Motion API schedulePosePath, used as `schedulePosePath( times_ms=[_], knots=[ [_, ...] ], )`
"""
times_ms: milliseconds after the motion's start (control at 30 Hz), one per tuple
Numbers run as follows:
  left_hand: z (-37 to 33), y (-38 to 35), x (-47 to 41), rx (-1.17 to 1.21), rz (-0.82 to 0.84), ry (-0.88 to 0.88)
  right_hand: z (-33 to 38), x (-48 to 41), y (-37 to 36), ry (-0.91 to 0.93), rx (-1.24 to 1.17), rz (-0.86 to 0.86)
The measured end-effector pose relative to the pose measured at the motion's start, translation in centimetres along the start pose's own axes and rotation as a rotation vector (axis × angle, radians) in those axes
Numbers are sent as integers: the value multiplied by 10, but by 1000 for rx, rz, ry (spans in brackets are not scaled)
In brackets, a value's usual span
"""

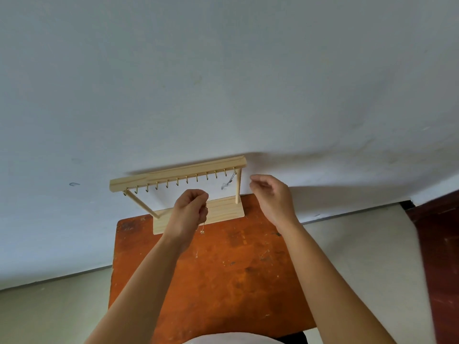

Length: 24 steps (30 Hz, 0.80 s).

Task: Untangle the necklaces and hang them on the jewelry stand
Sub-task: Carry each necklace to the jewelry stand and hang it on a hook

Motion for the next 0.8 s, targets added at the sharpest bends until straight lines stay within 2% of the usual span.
schedulePosePath(
  times_ms=[67, 133, 267, 333, 467, 567, 667, 800],
  knots=[
    [-13, 1, 10, 80, 67, -28, 3, 16, -2, -35, -90, 35],
    [-26, -2, 22, 157, 129, -59, 3, 33, -12, -67, -136, 146],
    [-42, -5, 41, 225, 219, -103, 3, 61, -36, -88, 1, 449],
    [-46, -6, 48, 218, 240, -122, 4, 70, -39, -91, 28, 521],
    [-48, -4, 54, 160, 221, -165, 2, 73, -31, -133, -34, 470],
    [-40, 2, 54, -37, 178, -186, 7, 67, -16, -108, -190, 409],
    [-29, 2, 54, -228, 207, -195, 15, 65, -5, -58, -269, 386],
    [-23, -5, 58, -294, 211, -215, 19, 65, -2, -75, -323, 362]
  ],
)
Point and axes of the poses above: each hand's wrist, its own x-axis away from the middle knuckle, its own y-axis out of the back of the hand, z = x × y, the point moved 4 cm from there along -x, towards the middle knuckle, and after that the axes turned 5 degrees about -x, right-handed, at the moved point
